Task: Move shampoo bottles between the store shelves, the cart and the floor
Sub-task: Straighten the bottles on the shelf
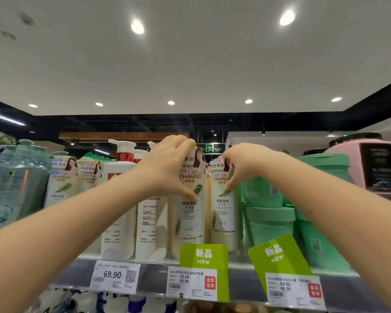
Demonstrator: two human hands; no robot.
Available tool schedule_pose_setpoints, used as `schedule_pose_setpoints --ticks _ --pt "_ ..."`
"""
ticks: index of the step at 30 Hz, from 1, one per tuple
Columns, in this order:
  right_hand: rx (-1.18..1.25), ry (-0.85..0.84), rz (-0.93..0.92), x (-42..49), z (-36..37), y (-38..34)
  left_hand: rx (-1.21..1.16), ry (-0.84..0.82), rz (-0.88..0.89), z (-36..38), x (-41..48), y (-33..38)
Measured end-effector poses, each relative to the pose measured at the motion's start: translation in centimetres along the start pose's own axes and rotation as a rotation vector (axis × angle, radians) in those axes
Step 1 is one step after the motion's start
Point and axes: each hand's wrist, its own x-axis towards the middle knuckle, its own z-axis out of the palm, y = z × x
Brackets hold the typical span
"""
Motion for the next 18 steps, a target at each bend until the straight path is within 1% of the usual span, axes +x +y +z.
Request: schedule_pose_setpoints --ticks 6,9,12,16,18 --pt "0.009 0.039 0.004 0.0 -0.1 0.0 -0.257 0.192 -0.015 -0.2 -3.2 0.7" --pt "0.026 0.105 -0.005 -0.3 0.0 -0.4 -0.314 0.267 -0.009 0.3 -4.3 1.2" --pt "0.050 0.146 -0.011 -0.9 0.0 -0.8 -0.382 0.277 -0.021 0.5 -4.9 1.4" --pt "0.039 0.116 0.001 -1.5 -0.6 -0.7 -0.550 0.293 -0.063 0.6 -5.4 1.3" --pt "0.063 0.114 -0.003 -1.7 -0.8 -0.8 -0.609 0.305 -0.124 0.8 -5.7 1.4"
